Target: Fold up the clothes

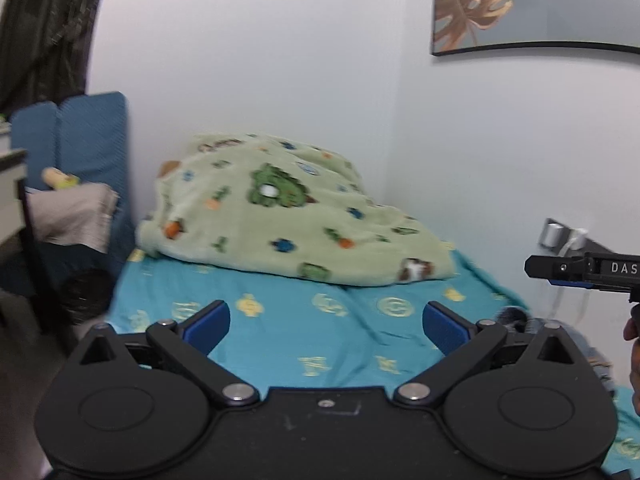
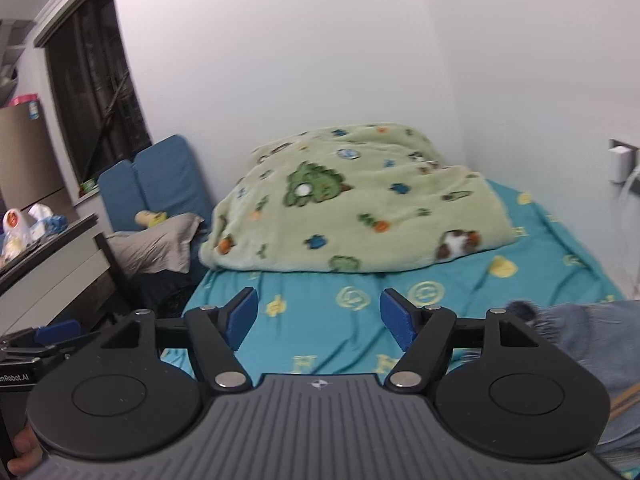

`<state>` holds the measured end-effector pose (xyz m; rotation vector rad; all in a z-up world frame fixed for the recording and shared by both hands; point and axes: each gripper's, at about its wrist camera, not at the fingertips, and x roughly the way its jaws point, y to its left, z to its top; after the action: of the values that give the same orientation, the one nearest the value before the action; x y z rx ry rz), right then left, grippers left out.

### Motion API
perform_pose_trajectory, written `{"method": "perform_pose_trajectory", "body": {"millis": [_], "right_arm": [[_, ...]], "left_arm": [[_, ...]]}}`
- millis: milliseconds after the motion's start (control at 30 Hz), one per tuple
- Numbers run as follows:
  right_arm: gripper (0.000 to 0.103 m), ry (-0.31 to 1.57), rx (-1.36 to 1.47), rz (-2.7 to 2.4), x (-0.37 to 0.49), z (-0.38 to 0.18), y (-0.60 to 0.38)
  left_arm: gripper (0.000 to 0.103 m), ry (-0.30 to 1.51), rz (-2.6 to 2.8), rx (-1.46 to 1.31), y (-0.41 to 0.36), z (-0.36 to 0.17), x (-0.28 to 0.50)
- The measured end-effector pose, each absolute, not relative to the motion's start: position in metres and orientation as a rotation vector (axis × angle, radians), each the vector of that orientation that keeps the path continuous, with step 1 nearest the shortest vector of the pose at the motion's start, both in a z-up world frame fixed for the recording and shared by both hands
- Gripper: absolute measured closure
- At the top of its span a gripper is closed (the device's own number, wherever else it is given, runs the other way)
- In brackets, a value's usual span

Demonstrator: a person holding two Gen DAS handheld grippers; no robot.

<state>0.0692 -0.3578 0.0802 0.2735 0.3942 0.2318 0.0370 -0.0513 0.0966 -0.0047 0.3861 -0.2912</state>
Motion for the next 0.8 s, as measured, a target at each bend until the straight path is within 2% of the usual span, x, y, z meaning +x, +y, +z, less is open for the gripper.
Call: {"method": "perform_pose_trajectory", "body": {"millis": [267,667,800], "right_arm": [[0.028,0.380,0.218,0.266,0.077,0.047,-0.298],[0.021,0.450,0.132,0.241,0.072,-0.004,-0.271],[0.009,0.442,0.113,0.220,0.074,-0.008,-0.268]], "left_arm": [[0.000,0.368,-0.110,0.036,-0.016,0.062,0.039],[0.000,0.474,-0.110,0.034,-0.013,0.004,0.056],[0.000,0.484,-0.097,0.041,-0.014,-0.004,0.057]]}}
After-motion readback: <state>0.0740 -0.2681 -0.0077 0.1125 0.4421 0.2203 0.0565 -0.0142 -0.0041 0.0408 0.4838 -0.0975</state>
